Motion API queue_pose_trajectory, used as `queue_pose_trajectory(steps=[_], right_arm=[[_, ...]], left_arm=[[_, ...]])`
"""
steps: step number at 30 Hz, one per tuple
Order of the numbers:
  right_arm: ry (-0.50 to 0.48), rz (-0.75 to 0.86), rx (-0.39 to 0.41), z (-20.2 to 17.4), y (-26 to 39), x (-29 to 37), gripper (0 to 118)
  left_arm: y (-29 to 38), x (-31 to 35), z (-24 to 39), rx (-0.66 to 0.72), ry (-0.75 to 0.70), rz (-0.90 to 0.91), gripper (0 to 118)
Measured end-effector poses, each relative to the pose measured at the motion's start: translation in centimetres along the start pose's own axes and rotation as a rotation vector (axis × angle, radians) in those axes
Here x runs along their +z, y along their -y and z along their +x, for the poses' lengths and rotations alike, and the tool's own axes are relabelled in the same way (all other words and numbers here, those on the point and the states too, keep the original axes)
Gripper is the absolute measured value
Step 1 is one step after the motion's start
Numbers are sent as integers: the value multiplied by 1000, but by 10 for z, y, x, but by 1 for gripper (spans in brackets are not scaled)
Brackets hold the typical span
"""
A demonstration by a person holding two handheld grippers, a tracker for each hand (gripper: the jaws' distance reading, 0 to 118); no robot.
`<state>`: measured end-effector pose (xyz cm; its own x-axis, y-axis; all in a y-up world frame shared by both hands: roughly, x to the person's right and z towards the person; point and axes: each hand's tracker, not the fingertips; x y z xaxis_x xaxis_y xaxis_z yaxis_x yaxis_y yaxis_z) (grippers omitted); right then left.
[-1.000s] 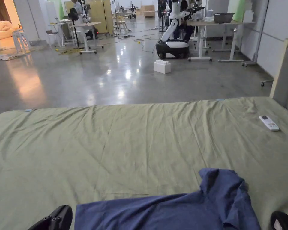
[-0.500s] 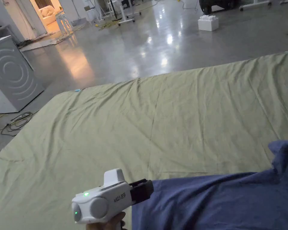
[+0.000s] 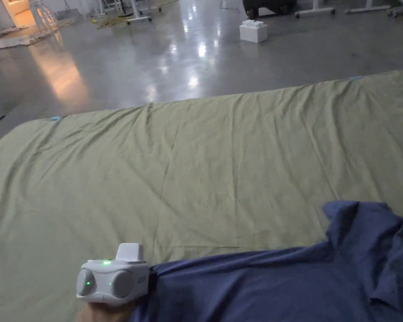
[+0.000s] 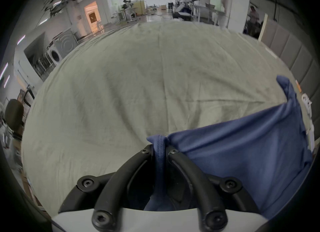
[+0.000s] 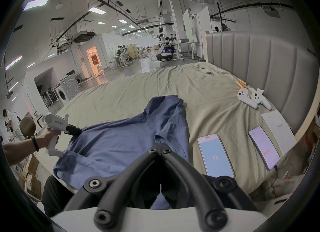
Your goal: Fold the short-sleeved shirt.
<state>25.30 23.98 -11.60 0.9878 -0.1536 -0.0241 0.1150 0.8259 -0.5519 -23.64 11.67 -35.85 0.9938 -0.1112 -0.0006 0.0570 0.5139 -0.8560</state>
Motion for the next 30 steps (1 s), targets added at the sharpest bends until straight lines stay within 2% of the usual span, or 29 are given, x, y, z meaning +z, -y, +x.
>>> queue_pose_trajectory(steps=[1, 2, 3, 4, 5, 6, 9, 13, 15, 16, 17, 18, 19, 20, 22, 24, 26, 28, 30], right_arm=[[-13, 1, 4, 3, -9, -11, 2], [-27, -10, 10, 8, -19, -26, 16], [-28, -17, 18, 12, -29, -42, 42], [-26, -11, 23, 16, -40, -61, 72], [-17, -2, 29, 20, -51, -82, 96], [3, 4, 47, 21, -65, -101, 99], [29, -118, 63, 33, -98, -173, 98], [119, -372, -30, 55, -100, -269, 96], [166, -420, -45, 63, -93, -298, 85], [184, -449, -20, 63, -89, -308, 74], [165, -429, -5, 63, -85, -309, 44], [152, -426, 20, 61, -80, -308, 24], [162, -434, 49, 59, -77, -307, 20], [165, -409, 71, 57, -74, -302, 6], [74, -411, 59, 57, -73, -296, 5], [84, -386, 51, 58, -75, -283, 5], [51, -289, 49, 56, -81, -255, 4], [14, -227, 25, 55, -83, -217, 4], [37, -178, -15, 54, -78, -171, 4]], left_arm=[[-2, -5, 2, -13, -13, -32, 13], [-6, -8, 5, -35, -17, -49, 12], [-9, -10, 3, -52, -24, -67, 12], [-14, -11, 3, -38, -18, -52, 12], [-18, -11, 3, -45, -15, -61, 12], [-20, -11, 2, -52, -10, -73, 12], [-27, -14, -6, -31, 20, -103, 12], [-26, -12, -9, 3, 29, -105, 12], [-26, -13, -8, -4, 28, -106, 12], [-26, -14, -9, -14, 17, -114, 12], [-25, -14, -11, -15, 19, -113, 12], [-25, -14, -13, -13, 23, -112, 12], [-24, -12, -13, -5, 30, -107, 12], [-22, -11, -14, 2, 37, -113, 12], [-18, -8, -19, 37, 55, -80, 12], [-15, 2, -29, 100, 96, -39, 12], [-4, 31, -40, 159, 151, 49, 12], [7, 69, -51, 198, 152, 121, 11], [29, 108, -62, 217, 201, 195, 11]])
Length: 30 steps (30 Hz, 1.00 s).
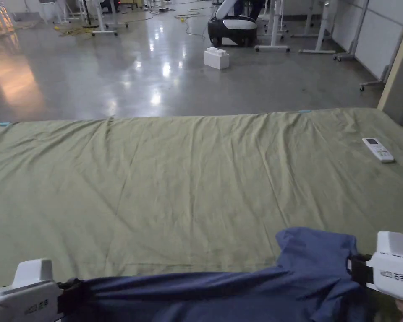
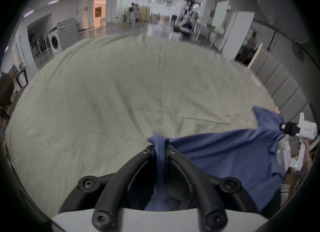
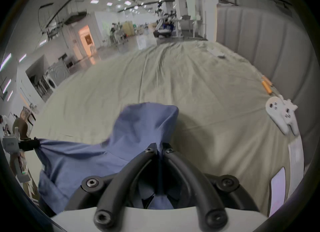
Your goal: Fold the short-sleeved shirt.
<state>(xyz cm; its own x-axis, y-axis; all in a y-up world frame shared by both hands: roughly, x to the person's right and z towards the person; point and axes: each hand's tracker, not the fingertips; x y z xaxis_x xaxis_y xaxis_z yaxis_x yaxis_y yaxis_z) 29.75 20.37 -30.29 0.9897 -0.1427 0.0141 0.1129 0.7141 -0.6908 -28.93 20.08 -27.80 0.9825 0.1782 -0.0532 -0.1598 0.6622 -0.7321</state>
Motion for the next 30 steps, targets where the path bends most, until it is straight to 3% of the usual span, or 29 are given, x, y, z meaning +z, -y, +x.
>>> queue_pose_trajectory(steps=[5, 8, 15, 18, 19, 20, 21, 22, 23, 24, 25, 27, 30], right_arm=[[-25, 36, -6, 9, 65, 101, 4], [11, -9, -26, 10, 108, 139, 4], [55, -136, -19, 3, 167, 137, 4], [64, -180, 32, -2, 175, 126, 5], [66, -187, 56, -6, 176, 124, 6], [70, -187, 77, 4, 179, 117, 12], [80, -192, 107, 5, 179, 115, 17], [91, -204, 120, 4, 178, 113, 17], [125, -214, 137, 3, 177, 113, 38], [157, -205, 154, 6, 176, 118, 57], [177, -157, 148, 8, 175, 126, 67], [169, -64, 81, 11, 168, 144, 69], [67, 95, -32, 2, 155, 178, 79]], left_arm=[[57, 94, -17, 2, 69, 60, 11], [98, 121, -27, 45, 86, 61, 11], [152, 100, -26, 34, 52, -79, 11], [158, 92, -23, 11, 25, -103, 12], [157, 90, -22, 13, 21, -100, 18], [157, 90, -22, 13, 14, -93, 36], [157, 93, -23, 10, 11, -83, 43], [157, 95, -24, -1, 0, -62, 43], [156, 100, -25, -14, 12, -25, 68], [155, 108, -25, -20, 31, 25, 86], [151, 124, -22, -12, 47, 102, 94], [142, 152, -12, -61, 59, 239, 93], [131, 195, 19, -172, 11, 432, 93]])
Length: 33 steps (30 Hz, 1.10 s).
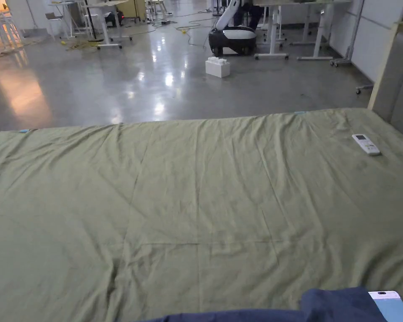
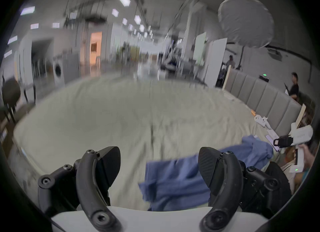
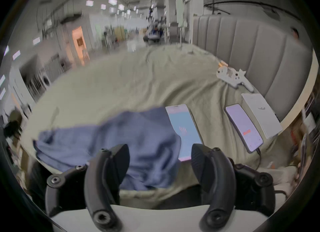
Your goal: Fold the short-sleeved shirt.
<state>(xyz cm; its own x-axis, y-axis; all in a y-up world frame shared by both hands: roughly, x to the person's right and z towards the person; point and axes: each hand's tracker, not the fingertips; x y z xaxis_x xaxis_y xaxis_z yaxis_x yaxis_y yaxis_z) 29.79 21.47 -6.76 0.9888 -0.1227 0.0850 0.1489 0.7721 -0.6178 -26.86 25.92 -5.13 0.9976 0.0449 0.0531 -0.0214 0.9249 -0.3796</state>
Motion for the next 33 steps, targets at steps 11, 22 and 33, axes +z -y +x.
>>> queue_pose_trajectory(steps=[11, 22, 33], right_arm=[[-179, 446, 149, -84, -49, 86, 80], [-216, 536, 245, -113, -55, 115, 5], [-213, 535, 254, -114, -53, 116, 0]], left_arm=[[-74, 68, 103, -137, -18, 314, 90], [-83, 80, 119, -168, 17, 290, 7], [-82, 78, 117, -169, 23, 250, 4]])
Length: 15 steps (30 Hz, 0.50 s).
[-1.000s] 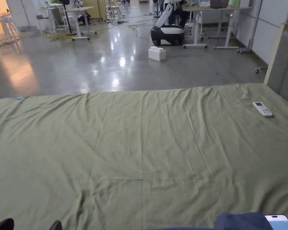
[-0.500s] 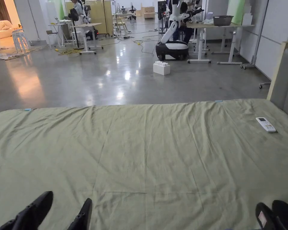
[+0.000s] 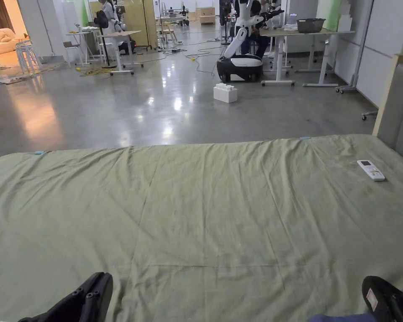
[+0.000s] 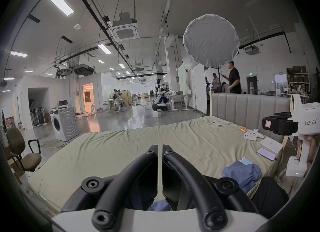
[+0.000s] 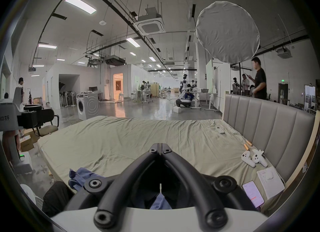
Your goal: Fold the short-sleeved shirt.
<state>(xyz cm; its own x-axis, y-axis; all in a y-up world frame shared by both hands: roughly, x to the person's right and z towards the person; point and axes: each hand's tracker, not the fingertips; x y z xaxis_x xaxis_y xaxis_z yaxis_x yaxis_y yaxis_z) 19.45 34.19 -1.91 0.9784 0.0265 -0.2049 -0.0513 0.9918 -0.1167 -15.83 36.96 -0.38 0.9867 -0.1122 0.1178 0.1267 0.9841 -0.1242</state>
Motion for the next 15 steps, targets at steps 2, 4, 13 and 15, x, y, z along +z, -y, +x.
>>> queue_pose_trajectory(steps=[2, 4, 13, 15], right_arm=[[4, 6, 1, 1, -1, 1, 0], [9, 4, 1, 1, 0, 1, 0], [16, -22, -23, 5, 7, -3, 0], [17, -38, -34, 7, 10, -5, 0]], left_arm=[[1, -1, -1, 0, -4, -3, 4], [2, -1, -3, 11, 4, -7, 4], [14, -7, -24, 92, 9, -62, 4], [19, -10, -34, 137, 10, -65, 4]])
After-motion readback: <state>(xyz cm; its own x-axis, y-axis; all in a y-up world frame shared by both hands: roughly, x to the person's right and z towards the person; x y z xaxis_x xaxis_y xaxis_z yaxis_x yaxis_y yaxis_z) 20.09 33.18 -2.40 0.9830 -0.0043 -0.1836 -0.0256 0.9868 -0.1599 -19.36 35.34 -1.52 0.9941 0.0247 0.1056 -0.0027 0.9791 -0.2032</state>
